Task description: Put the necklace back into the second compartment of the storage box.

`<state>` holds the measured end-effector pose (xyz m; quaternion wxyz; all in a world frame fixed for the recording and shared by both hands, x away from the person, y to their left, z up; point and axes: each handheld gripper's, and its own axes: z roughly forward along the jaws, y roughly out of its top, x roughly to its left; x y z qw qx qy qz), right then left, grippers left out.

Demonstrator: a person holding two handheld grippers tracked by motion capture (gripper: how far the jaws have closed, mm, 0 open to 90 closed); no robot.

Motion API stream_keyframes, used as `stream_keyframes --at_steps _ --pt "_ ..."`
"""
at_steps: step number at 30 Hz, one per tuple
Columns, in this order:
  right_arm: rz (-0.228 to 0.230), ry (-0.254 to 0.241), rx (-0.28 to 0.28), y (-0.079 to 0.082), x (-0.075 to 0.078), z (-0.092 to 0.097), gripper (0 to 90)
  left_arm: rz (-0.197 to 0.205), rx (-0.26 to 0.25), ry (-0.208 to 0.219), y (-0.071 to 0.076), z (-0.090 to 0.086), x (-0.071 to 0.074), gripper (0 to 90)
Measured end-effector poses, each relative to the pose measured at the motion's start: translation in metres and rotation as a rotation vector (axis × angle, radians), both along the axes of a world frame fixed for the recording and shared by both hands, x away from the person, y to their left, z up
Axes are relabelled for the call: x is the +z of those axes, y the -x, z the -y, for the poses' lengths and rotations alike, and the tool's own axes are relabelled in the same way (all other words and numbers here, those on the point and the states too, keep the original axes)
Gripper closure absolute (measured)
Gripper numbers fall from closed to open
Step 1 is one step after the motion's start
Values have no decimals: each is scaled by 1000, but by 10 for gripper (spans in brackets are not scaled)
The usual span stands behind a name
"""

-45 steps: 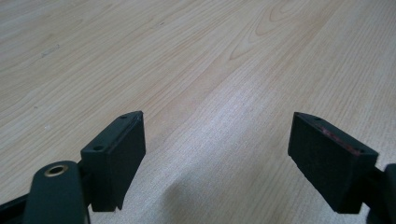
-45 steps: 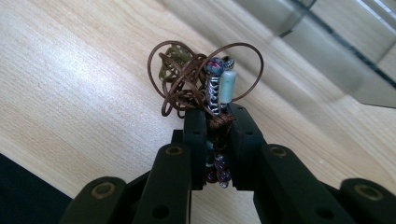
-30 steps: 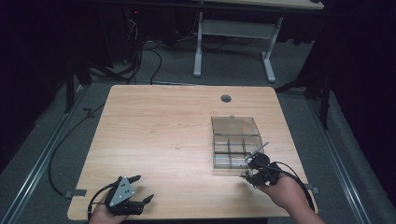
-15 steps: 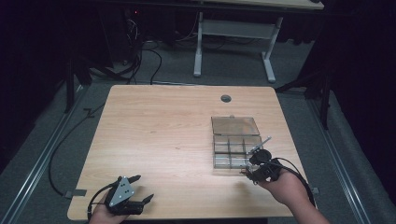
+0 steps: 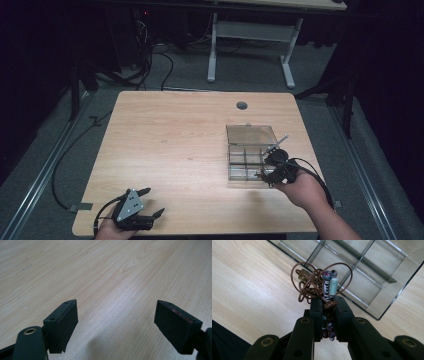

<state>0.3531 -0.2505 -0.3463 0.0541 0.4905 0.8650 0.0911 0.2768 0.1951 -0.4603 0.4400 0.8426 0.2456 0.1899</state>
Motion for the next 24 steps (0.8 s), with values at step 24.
stream_keyframes --at_steps 24 --pt "4 17 -47 -53 -10 -5 799 -6 -6 9 0 -1 0 192"
